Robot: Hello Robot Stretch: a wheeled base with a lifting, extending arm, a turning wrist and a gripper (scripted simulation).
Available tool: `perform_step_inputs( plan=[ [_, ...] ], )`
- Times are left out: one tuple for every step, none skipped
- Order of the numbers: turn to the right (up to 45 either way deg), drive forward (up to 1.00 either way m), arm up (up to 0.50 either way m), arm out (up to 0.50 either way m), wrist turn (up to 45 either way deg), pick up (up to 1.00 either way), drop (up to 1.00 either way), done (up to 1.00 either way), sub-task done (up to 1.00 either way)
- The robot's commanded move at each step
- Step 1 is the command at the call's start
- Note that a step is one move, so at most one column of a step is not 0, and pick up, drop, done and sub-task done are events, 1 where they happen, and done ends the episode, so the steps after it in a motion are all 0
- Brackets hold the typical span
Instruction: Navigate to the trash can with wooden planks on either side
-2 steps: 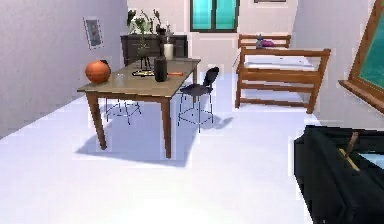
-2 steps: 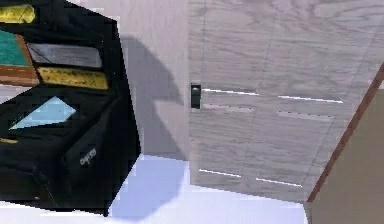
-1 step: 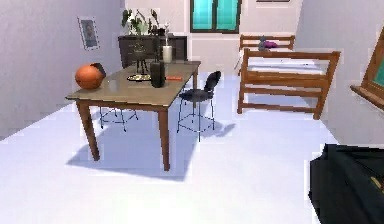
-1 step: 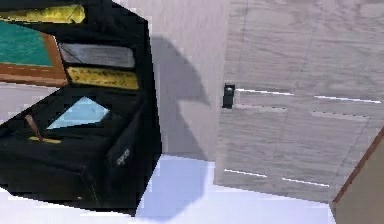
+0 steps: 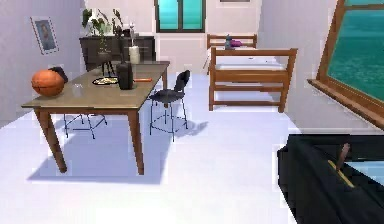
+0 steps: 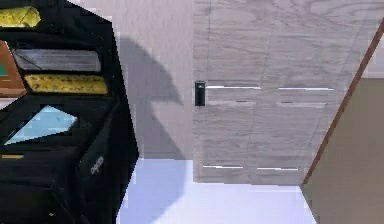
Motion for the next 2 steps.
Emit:
perform_step_inputs(
  plan=[
    [0.0,0.15,0.00,0.00,0.0,0.00,0.00,0.00,0.00],
    [-42.0,0.00,0.00,0.00,0.0,0.00,0.00,0.00,0.00]
  ],
)
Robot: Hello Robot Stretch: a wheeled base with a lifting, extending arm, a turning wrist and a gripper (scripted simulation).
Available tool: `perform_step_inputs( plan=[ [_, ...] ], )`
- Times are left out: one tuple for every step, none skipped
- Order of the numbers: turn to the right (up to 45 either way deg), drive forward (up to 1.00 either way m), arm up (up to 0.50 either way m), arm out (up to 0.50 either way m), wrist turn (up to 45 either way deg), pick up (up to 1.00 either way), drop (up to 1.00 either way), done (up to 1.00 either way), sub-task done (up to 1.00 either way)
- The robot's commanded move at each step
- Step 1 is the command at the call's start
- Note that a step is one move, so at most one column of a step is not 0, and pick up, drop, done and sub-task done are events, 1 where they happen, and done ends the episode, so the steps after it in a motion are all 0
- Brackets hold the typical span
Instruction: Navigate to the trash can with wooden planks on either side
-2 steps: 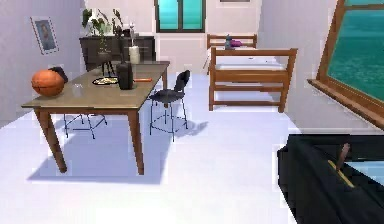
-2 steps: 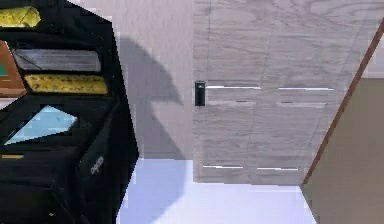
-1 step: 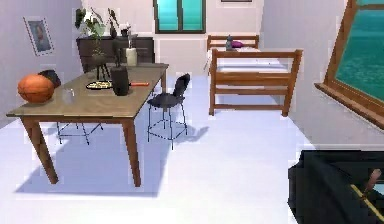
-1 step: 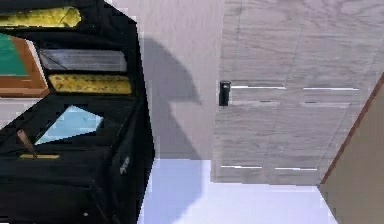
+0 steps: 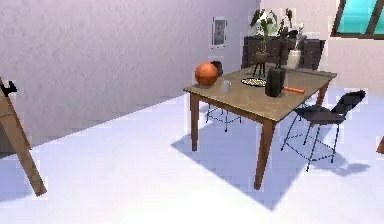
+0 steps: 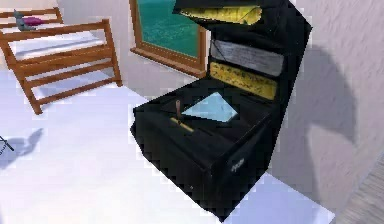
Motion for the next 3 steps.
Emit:
perform_step_inputs(
  plan=[
    [0.0,0.45,0.00,0.00,0.0,0.00,0.00,0.00,0.00],
    [-42.0,0.00,0.00,0.00,0.0,0.00,0.00,0.00,0.00],
    [0.0,0.55,0.00,0.00,0.0,0.00,0.00,0.00,0.00]
  ],
)
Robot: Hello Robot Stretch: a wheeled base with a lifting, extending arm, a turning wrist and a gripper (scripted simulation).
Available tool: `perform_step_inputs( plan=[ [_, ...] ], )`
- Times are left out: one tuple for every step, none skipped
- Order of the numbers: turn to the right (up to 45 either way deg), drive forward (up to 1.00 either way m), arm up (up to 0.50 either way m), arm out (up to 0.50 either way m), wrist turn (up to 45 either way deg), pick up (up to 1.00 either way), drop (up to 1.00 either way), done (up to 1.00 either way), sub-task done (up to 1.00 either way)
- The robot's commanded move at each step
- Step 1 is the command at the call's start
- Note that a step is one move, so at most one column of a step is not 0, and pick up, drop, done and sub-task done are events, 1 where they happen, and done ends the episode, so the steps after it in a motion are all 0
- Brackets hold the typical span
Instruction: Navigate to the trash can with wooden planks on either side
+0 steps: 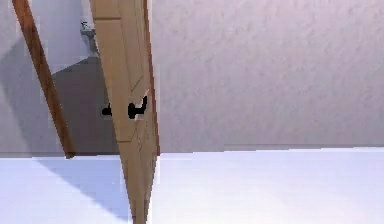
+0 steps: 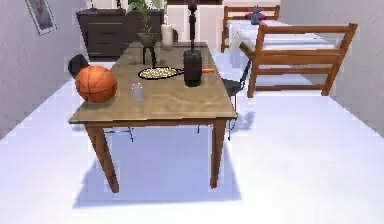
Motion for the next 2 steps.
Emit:
perform_step_inputs(
  plan=[
    [-45.0,0.00,0.00,0.00,0.0,0.00,0.00,0.00,0.00],
    [0.0,0.10,0.00,0.00,0.0,0.00,0.00,0.00,0.00]
  ],
)
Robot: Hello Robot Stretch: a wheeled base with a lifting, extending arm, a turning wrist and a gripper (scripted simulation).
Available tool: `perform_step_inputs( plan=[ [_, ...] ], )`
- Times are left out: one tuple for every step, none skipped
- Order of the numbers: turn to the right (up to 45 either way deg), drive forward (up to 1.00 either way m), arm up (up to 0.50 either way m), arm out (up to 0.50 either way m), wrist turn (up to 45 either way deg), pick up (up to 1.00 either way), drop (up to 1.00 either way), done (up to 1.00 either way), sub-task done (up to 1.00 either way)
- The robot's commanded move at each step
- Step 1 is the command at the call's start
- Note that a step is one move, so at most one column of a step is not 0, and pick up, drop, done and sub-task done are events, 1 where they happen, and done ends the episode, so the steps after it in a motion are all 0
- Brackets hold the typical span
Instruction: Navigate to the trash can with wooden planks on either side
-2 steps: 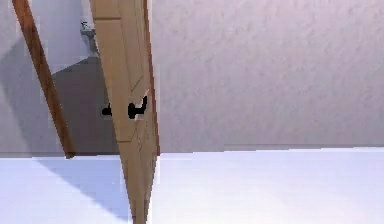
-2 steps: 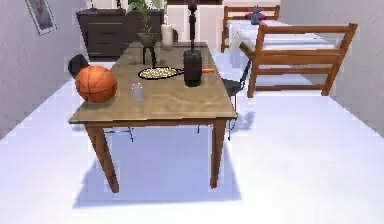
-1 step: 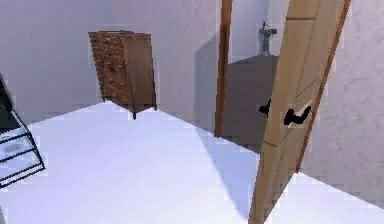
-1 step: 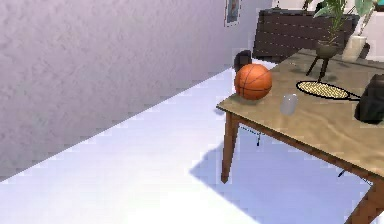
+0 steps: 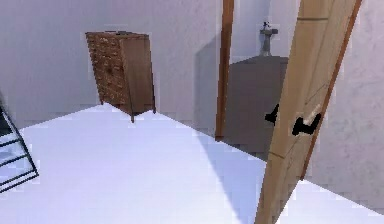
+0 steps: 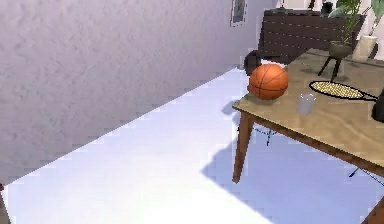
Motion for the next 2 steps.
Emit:
perform_step_inputs(
  plan=[
    [6.0,0.00,0.00,0.00,0.0,0.00,0.00,0.00,0.00],
    [0.0,0.45,0.00,0.00,0.0,0.00,0.00,0.00,0.00]
  ],
)
